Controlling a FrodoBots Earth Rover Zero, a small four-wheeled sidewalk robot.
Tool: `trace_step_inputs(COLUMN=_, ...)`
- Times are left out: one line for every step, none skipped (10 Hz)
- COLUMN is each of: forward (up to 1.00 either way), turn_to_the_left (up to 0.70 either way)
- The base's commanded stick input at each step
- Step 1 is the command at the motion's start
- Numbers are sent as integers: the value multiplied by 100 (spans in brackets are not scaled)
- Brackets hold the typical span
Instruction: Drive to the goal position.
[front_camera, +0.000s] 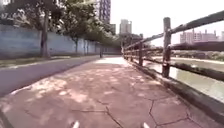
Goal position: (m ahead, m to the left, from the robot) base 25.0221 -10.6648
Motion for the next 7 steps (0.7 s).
trace_step_inputs(forward=70, turn_to_the_left=0)
trace_step_inputs(forward=70, turn_to_the_left=0)
trace_step_inputs(forward=70, turn_to_the_left=0)
trace_step_inputs(forward=70, turn_to_the_left=0)
trace_step_inputs(forward=70, turn_to_the_left=0)
trace_step_inputs(forward=70, turn_to_the_left=0)
trace_step_inputs(forward=70, turn_to_the_left=0)
